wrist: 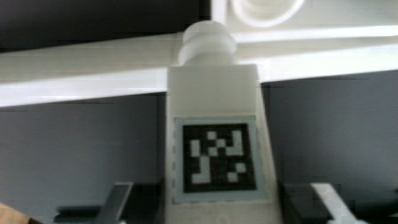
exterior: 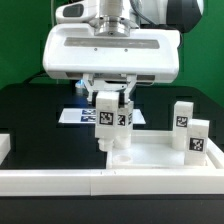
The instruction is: Assemble square table
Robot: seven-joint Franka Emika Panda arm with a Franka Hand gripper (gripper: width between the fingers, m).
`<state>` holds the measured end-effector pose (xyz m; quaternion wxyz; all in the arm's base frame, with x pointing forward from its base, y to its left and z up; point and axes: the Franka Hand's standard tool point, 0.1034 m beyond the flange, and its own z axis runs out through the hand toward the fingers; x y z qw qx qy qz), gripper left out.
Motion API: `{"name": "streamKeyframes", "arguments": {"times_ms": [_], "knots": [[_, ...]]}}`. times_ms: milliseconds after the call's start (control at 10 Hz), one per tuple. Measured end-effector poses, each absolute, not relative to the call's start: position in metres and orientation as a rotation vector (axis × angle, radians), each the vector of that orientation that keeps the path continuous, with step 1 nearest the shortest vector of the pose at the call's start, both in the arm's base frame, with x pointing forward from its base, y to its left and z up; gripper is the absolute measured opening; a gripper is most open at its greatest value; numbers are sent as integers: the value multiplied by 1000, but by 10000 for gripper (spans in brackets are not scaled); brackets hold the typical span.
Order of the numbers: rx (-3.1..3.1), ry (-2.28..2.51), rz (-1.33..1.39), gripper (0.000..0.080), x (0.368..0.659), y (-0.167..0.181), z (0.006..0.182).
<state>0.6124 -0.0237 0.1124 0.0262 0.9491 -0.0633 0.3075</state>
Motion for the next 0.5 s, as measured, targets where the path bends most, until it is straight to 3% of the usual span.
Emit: {"name": "streamKeyframes", "arguments": {"times_ms": [500], "knots": [[2957, -170, 920, 289, 609, -8, 100]]}}
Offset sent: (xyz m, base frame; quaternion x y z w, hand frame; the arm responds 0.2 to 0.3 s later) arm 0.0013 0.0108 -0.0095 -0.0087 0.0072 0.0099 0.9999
